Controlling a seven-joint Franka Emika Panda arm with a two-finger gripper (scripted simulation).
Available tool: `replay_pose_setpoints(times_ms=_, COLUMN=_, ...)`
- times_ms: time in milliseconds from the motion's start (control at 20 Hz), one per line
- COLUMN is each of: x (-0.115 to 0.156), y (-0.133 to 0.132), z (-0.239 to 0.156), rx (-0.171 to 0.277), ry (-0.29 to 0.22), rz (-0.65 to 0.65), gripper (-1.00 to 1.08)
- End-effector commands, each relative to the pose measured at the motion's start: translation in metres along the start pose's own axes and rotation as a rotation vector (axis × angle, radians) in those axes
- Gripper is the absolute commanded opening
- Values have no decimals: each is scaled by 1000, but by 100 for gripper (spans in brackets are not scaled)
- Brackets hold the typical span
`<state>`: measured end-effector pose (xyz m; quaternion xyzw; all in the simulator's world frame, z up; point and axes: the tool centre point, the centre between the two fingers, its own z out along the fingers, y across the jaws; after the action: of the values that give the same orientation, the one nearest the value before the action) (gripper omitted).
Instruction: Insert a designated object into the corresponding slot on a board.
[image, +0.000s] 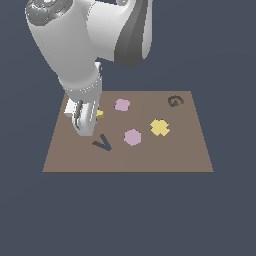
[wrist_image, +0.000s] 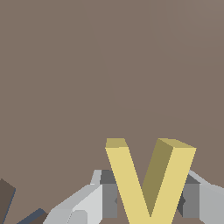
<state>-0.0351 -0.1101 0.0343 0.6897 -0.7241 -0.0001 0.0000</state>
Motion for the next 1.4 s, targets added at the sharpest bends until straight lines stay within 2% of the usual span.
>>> replay_pose_setpoints(times_ms=0, x=-5, y=-6, z=-1, rx=0, ry=0, rz=44, gripper=-100)
replay_pose_setpoints(times_ms=800, x=-37, y=-66, z=-4, rx=1, ry=0, rz=455, gripper=-100)
replay_pose_setpoints(times_ms=1350, x=-41, y=-94, z=-6, rx=1, ry=0, rz=624, gripper=-100)
